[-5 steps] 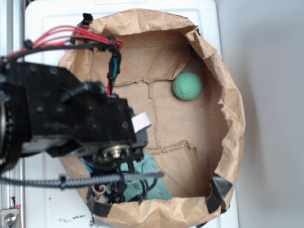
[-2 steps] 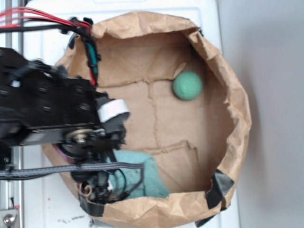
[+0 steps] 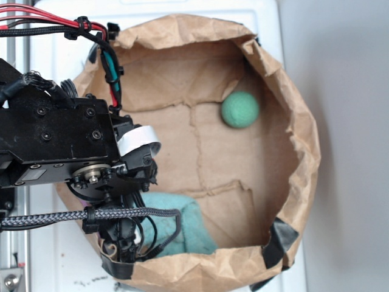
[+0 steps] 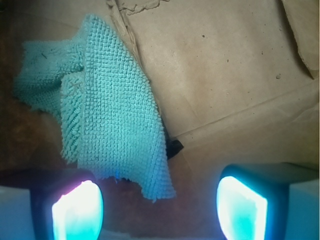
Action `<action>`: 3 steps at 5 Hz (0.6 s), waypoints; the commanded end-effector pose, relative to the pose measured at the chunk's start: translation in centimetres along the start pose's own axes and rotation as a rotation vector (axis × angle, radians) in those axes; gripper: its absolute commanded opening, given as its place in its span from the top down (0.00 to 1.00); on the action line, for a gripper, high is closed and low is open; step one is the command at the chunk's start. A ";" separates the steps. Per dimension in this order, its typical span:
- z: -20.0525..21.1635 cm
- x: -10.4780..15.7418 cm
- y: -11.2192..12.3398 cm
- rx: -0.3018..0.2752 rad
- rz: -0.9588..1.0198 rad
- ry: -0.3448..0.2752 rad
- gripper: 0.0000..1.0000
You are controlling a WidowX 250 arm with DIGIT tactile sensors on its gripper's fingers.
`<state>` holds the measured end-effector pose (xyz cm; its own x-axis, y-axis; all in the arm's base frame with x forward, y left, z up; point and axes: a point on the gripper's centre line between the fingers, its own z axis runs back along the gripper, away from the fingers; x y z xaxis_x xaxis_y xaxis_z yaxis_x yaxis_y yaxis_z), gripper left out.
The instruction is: Grab the blue cloth.
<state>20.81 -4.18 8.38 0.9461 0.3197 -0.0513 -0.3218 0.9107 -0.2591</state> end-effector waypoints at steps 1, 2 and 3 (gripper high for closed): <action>-0.1 1.4 1.0 0.017 0.033 -0.013 0.00; -1.0 2.3 0.4 0.030 0.060 -0.052 0.00; -1.5 2.7 0.1 0.019 0.064 -0.077 0.00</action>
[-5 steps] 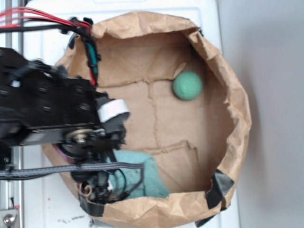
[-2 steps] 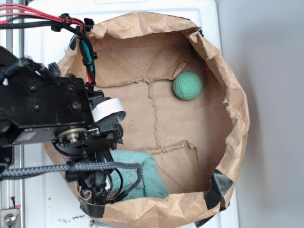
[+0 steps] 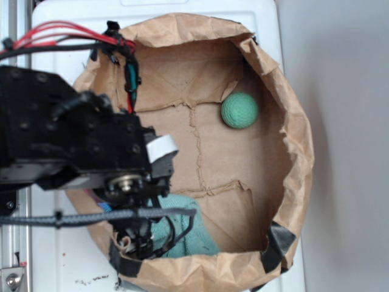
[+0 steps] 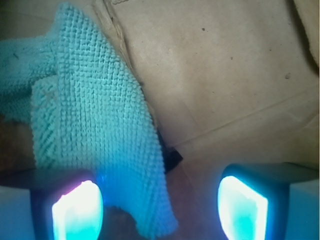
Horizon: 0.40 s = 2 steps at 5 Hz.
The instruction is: Grab the blue cloth.
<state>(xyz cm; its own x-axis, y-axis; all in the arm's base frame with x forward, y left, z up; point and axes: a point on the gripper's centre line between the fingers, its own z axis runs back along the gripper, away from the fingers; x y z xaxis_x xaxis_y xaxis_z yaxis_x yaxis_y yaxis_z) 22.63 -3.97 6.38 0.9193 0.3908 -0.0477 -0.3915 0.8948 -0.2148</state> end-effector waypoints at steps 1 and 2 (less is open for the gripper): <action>-0.5 0.5 -0.6 -0.033 -0.023 -0.088 0.00; -1.7 0.8 -1.4 -0.046 -0.025 -0.136 0.00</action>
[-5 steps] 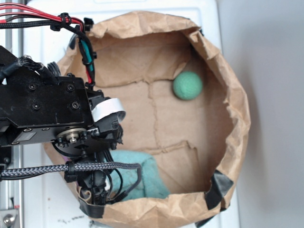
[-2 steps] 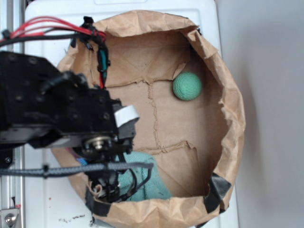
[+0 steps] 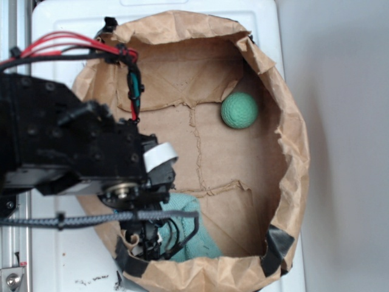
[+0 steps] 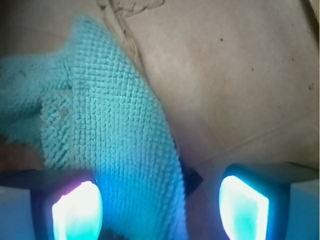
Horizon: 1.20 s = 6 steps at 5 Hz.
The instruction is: Grab the blue cloth.
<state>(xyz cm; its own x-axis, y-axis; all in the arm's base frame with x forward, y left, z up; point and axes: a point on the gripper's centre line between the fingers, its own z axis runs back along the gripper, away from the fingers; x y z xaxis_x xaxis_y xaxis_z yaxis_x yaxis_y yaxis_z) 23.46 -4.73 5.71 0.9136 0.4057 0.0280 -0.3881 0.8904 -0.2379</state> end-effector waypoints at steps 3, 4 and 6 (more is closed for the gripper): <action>-2.6 1.0 -1.4 0.051 0.002 -0.054 1.00; -2.2 1.1 -1.6 0.059 0.009 -0.058 1.00; 0.4 3.0 -2.1 0.123 0.111 -0.085 1.00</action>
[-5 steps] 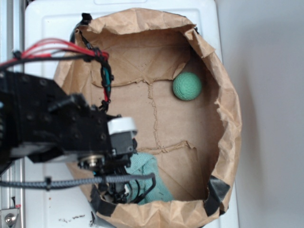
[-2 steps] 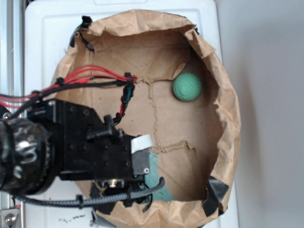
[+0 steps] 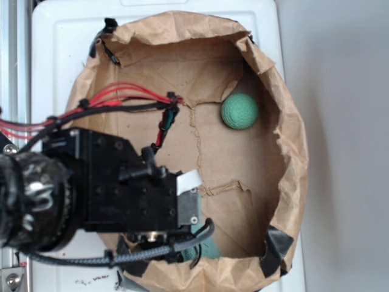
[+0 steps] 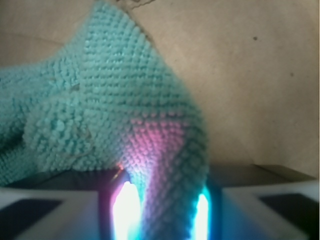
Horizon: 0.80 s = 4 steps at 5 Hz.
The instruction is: Grab the blue cloth.
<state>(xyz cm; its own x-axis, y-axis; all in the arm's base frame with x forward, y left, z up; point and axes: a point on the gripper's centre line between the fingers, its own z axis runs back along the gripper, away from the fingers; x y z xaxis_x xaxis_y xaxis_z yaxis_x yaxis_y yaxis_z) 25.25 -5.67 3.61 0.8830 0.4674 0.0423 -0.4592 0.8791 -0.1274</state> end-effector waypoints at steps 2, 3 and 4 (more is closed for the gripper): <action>9.5 5.1 1.6 0.062 0.307 -0.109 1.00; 11.9 5.8 3.1 0.062 0.378 -0.146 1.00; 12.0 6.1 4.1 0.031 0.372 -0.127 1.00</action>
<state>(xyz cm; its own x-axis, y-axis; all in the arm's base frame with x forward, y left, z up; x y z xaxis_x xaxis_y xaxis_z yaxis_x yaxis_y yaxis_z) 27.55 -0.59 12.50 0.6837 0.7283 0.0473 -0.7261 0.6853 -0.0565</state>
